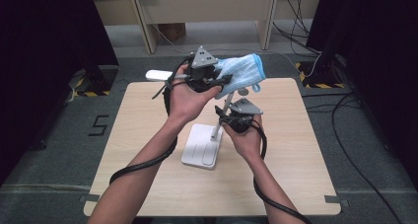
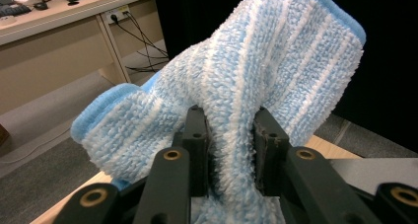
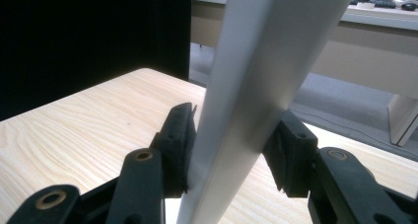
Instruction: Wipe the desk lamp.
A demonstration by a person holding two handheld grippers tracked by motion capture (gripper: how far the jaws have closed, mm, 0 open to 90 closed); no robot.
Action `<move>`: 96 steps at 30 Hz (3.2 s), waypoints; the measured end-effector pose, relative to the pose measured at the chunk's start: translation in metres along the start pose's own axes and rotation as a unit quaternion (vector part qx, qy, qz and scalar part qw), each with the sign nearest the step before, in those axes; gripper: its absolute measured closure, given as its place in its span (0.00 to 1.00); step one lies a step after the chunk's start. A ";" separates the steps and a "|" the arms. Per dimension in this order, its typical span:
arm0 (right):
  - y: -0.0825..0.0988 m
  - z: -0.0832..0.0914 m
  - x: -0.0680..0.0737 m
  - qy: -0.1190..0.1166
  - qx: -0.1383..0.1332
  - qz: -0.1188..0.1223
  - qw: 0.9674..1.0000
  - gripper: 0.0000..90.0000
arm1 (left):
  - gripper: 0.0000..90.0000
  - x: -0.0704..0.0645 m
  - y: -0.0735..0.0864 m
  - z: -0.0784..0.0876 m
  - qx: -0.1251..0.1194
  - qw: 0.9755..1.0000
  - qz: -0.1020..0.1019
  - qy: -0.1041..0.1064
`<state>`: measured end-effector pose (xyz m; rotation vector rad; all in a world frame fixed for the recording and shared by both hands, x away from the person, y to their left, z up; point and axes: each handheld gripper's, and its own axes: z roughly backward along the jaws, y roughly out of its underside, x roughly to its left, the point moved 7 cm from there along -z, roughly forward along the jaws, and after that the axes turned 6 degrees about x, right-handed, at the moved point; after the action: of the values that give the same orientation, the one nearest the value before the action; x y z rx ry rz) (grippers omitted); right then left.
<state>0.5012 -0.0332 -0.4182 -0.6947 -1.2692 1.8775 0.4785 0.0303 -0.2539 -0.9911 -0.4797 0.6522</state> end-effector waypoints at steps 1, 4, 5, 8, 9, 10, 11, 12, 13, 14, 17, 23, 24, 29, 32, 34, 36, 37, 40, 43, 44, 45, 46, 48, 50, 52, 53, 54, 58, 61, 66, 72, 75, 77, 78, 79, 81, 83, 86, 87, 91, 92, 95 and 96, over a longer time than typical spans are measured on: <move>0.000 0.000 0.000 0.000 0.000 0.000 1.000 0.63 | 0.80 0.000 0.000 0.000 0.000 1.000 -0.001 0.001; -0.001 0.000 -0.001 0.002 -0.005 0.004 1.000 0.63 | 0.79 -0.002 -0.001 -0.002 0.000 1.000 0.000 0.002; 0.000 0.000 -0.001 0.003 -0.004 0.003 1.000 0.63 | 0.79 -0.003 -0.001 -0.002 0.001 1.000 0.000 0.003; 0.000 0.000 0.000 0.002 0.001 0.001 1.000 0.63 | 0.79 -0.006 -0.003 -0.004 0.001 1.000 -0.004 0.006; 0.000 0.000 0.000 0.002 0.000 0.003 1.000 0.63 | 0.79 -0.007 -0.003 -0.004 0.000 1.000 -0.006 0.007; 0.000 0.000 0.000 0.002 -0.001 0.002 1.000 0.63 | 0.79 -0.008 -0.003 -0.005 0.001 1.000 -0.007 0.009; 0.000 0.000 -0.001 0.001 -0.001 0.002 1.000 0.63 | 0.79 -0.009 -0.003 -0.005 0.001 1.000 -0.009 0.012; 0.001 0.000 -0.001 0.002 -0.001 0.002 1.000 0.63 | 0.79 -0.010 -0.003 -0.005 0.000 1.000 -0.010 0.017; 0.001 0.000 -0.001 0.001 -0.001 0.001 1.000 0.63 | 0.79 -0.010 -0.004 -0.005 0.000 1.000 -0.010 0.018; 0.001 0.000 0.000 0.000 0.002 -0.002 1.000 0.63 | 0.79 -0.011 -0.004 -0.005 0.000 1.000 -0.014 0.018; 0.001 0.000 0.000 0.002 0.000 0.004 1.000 0.63 | 0.80 -0.013 -0.004 -0.005 0.000 1.000 -0.017 0.025; 0.001 0.000 0.000 0.005 0.003 0.008 1.000 0.63 | 0.83 -0.013 -0.004 0.003 -0.010 0.999 -0.028 0.023; 0.001 0.000 0.000 0.007 0.005 0.011 1.000 0.63 | 0.84 -0.012 -0.004 0.006 -0.014 0.999 -0.027 0.023; 0.004 -0.002 0.001 0.006 0.009 0.013 1.000 0.62 | 0.85 -0.004 -0.002 0.026 -0.030 0.999 -0.019 0.019; 0.007 -0.003 0.002 0.003 0.012 0.013 1.000 0.62 | 0.86 0.002 -0.003 0.041 -0.042 0.999 -0.012 0.016; 0.009 -0.004 0.002 0.007 0.017 0.017 1.000 0.63 | 0.86 0.007 -0.003 0.053 -0.051 0.999 -0.012 0.013; 0.010 -0.004 0.001 0.005 0.018 0.017 1.000 0.63 | 0.86 0.011 0.000 0.062 -0.053 0.998 -0.012 0.009; 0.010 -0.005 0.001 0.006 0.016 0.016 1.000 0.63 | 0.86 0.016 0.003 0.069 -0.054 0.999 -0.011 0.002; 0.010 -0.004 0.001 0.005 0.015 0.017 1.000 0.63 | 0.86 0.028 0.011 0.083 -0.058 0.998 0.002 -0.006; 0.010 -0.004 0.001 0.002 0.015 0.014 1.000 0.63 | 0.86 0.041 0.022 0.100 -0.057 0.998 0.004 -0.025; 0.010 -0.004 0.001 0.002 0.014 0.015 1.000 0.63 | 0.86 0.046 0.027 0.106 -0.055 0.998 0.004 -0.030; 0.010 -0.005 0.001 0.002 0.012 0.016 1.000 0.63 | 0.86 0.049 0.031 0.110 -0.054 0.998 0.004 -0.034; 0.011 -0.005 0.001 0.000 0.012 0.013 1.000 0.63 | 0.86 0.055 0.038 0.117 -0.054 0.998 0.008 -0.041; 0.011 -0.005 0.000 0.000 0.010 0.012 1.000 0.63 | 0.86 0.064 0.049 0.125 -0.052 0.997 0.016 -0.051; 0.011 -0.006 0.001 0.000 0.010 0.013 1.000 0.63 | 0.86 0.075 0.062 0.133 -0.049 0.997 0.026 -0.062; 0.011 -0.006 0.001 -0.001 0.011 0.012 1.000 0.63 | 0.86 0.085 0.076 0.142 -0.045 0.996 0.033 -0.074; 0.011 -0.006 0.001 -0.002 0.011 0.012 1.000 0.63 | 0.86 0.089 0.083 0.146 -0.044 0.995 0.039 -0.079; 0.011 -0.006 0.001 -0.003 0.012 0.012 1.000 0.63 | 0.86 0.094 0.090 0.150 -0.042 0.995 0.044 -0.084; 0.010 -0.006 0.001 -0.003 0.014 0.018 1.000 0.62 | 0.86 0.109 0.119 0.160 -0.038 0.992 0.069 -0.098; 0.009 -0.005 0.000 -0.002 0.020 0.029 0.999 0.62 | 0.86 0.118 0.142 0.161 -0.025 0.990 0.083 -0.111; 0.008 -0.005 0.000 -0.003 0.018 0.030 0.999 0.62 | 0.86 0.133 0.176 0.148 0.019 0.987 0.100 -0.125; 0.009 -0.005 0.000 -0.005 0.018 0.028 0.999 0.62 | 0.86 0.145 0.194 0.125 0.048 0.983 0.127 -0.123; 0.008 -0.005 -0.001 -0.003 0.020 0.032 0.999 0.62 | 0.86 0.145 0.198 0.117 0.056 0.983 0.131 -0.117; 0.009 -0.005 -0.001 -0.007 0.020 0.030 0.999 0.62 | 0.86 0.146 0.196 0.112 0.057 0.983 0.131 -0.119; 0.008 -0.006 0.000 -0.007 0.019 0.030 0.999 0.62 | 0.86 0.147 0.192 0.110 0.055 0.983 0.129 -0.121; 0.008 -0.005 -0.001 -0.005 0.018 0.034 0.999 0.62 | 0.86 0.148 0.188 0.109 0.051 0.983 0.126 -0.124; 0.008 -0.006 -0.001 -0.006 0.017 0.033 0.999 0.62 | 0.86 0.148 0.178 0.108 0.047 0.984 0.116 -0.129; 0.008 -0.006 0.000 -0.006 0.018 0.032 0.999 0.62 | 0.85 0.146 0.168 0.107 0.044 0.985 0.102 -0.133; 0.008 -0.006 0.000 -0.005 0.020 0.033 0.999 0.62 | 0.85 0.143 0.156 0.104 0.046 0.986 0.078 -0.142; 0.009 -0.006 0.000 -0.004 0.023 0.033 0.999 0.62 | 0.85 0.142 0.154 0.103 0.046 0.986 0.072 -0.144; 0.009 -0.005 0.000 -0.005 0.022 0.035 0.999 0.62 | 0.85 0.138 0.148 0.100 0.044 0.987 0.061 -0.144; 0.009 -0.005 0.000 -0.005 0.022 0.036 0.999 0.62 | 0.85 0.137 0.147 0.100 0.044 0.987 0.059 -0.143; 0.008 -0.006 0.001 -0.006 0.021 0.038 0.999 0.63 | 0.85 0.135 0.142 0.103 0.043 0.987 0.057 -0.142; 0.008 -0.007 0.001 -0.005 0.022 0.039 0.999 0.63 | 0.85 0.135 0.141 0.105 0.042 0.987 0.057 -0.142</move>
<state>0.5033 -0.0303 -0.4278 -0.7211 -1.2203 1.9676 0.4684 0.2420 -0.3177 -0.8537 -0.6436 0.9152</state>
